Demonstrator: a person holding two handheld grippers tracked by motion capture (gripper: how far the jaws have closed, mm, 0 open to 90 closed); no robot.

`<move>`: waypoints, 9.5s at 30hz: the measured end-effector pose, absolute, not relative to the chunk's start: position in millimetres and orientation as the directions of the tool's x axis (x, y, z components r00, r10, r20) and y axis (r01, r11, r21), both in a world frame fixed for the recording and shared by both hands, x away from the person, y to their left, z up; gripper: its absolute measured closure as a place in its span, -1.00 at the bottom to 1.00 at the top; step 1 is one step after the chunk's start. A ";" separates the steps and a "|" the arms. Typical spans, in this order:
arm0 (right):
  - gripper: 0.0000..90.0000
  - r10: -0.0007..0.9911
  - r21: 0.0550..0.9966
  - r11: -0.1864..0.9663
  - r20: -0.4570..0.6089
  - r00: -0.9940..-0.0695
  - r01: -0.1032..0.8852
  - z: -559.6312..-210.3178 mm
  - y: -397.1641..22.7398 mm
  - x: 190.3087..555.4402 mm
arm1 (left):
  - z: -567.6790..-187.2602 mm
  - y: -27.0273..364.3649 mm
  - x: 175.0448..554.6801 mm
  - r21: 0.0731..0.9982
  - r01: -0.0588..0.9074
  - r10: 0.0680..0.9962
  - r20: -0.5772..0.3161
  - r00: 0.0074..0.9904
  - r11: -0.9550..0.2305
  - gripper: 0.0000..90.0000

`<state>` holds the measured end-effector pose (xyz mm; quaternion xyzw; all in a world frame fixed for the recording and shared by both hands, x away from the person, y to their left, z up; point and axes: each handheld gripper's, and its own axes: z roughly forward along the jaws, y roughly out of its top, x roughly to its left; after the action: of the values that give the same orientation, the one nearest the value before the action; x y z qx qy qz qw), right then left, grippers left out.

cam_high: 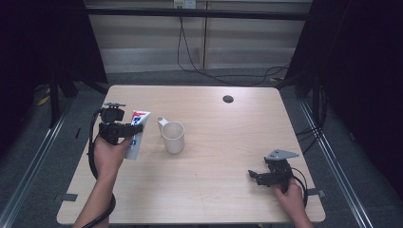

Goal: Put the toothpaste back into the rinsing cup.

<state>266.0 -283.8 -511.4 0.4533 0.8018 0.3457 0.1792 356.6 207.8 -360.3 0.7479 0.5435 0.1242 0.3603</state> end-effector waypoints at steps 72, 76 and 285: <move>-0.72 0.851 0.717 0.350 0.026 -0.525 0.603 -511.4 -283.9 266.0 | -333.0 141.3 378.0 0.800 0.587 0.882 -0.182 0.434 -0.124 0.49; -0.72 0.851 0.717 0.350 0.026 -0.525 0.603 -511.4 -283.9 266.0 | -334.5 136.7 379.0 0.805 0.580 0.881 -0.179 0.437 -0.124 0.49; -0.73 0.852 0.714 0.348 0.030 -0.523 0.607 -511.3 -283.3 266.8 | -427.9 101.5 345.7 0.822 0.527 0.882 -0.070 0.467 -0.214 0.20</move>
<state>266.8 -283.3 -511.3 0.4552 0.8015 0.3449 0.1772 345.7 101.5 -427.9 0.7492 0.4701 0.2135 0.4148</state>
